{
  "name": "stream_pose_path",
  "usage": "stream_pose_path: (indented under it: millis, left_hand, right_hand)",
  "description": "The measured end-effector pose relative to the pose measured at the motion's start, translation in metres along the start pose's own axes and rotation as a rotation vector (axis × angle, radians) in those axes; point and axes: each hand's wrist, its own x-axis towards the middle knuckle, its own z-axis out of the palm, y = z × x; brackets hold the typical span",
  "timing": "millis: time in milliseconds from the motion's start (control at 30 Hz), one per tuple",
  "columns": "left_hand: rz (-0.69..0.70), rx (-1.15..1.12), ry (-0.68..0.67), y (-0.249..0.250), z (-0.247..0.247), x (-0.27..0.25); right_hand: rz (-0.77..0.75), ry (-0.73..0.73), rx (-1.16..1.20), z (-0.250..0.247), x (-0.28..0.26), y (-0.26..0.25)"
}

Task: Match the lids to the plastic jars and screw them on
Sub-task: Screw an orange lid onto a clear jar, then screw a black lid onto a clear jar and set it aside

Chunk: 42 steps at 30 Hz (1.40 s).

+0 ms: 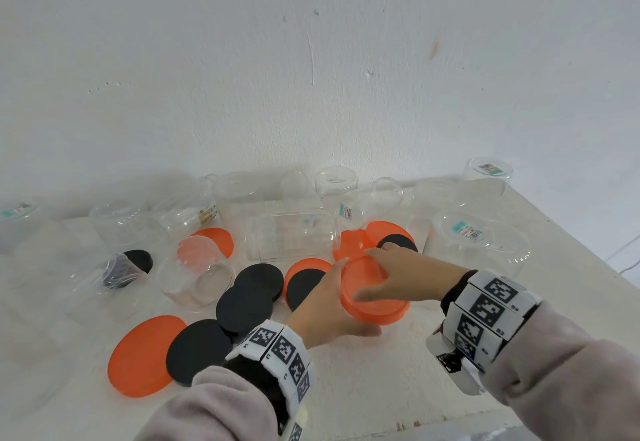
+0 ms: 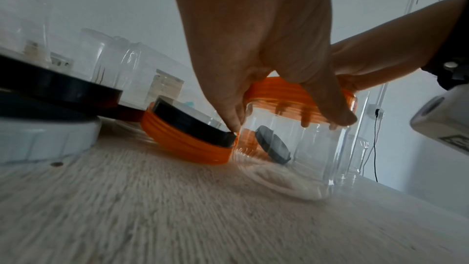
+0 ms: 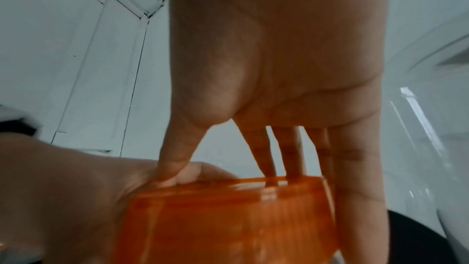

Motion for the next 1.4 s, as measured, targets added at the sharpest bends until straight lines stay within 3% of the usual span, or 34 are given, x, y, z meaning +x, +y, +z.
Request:
stream_pose_path:
  millis: [333, 467, 767, 1100, 1400]
  left_hand:
    - [0.051, 0.041, -0.048, -0.002, -0.005, 0.002]
    - [0.02, -0.086, -0.051, -0.001, -0.015, 0.002]
    - [0.054, -0.278, 0.167, 0.01, -0.077, -0.009]
    - [0.111, -0.37, 0.329, 0.013, -0.113, -0.011]
    - [0.128, -0.379, 0.375, 0.013, -0.121, -0.007]
  right_hand:
    - [-0.033, 0.266, 0.097, -0.057, 0.039, -0.016]
    - [0.005, 0.324, 0.094, -0.079, 0.062, -0.016]
    - [0.118, 0.341, 0.128, -0.111, 0.107, -0.005]
    - [0.134, 0.101, -0.361, -0.063, 0.153, -0.004]
    - [0.114, 0.147, -0.642, -0.045, 0.156, -0.007]
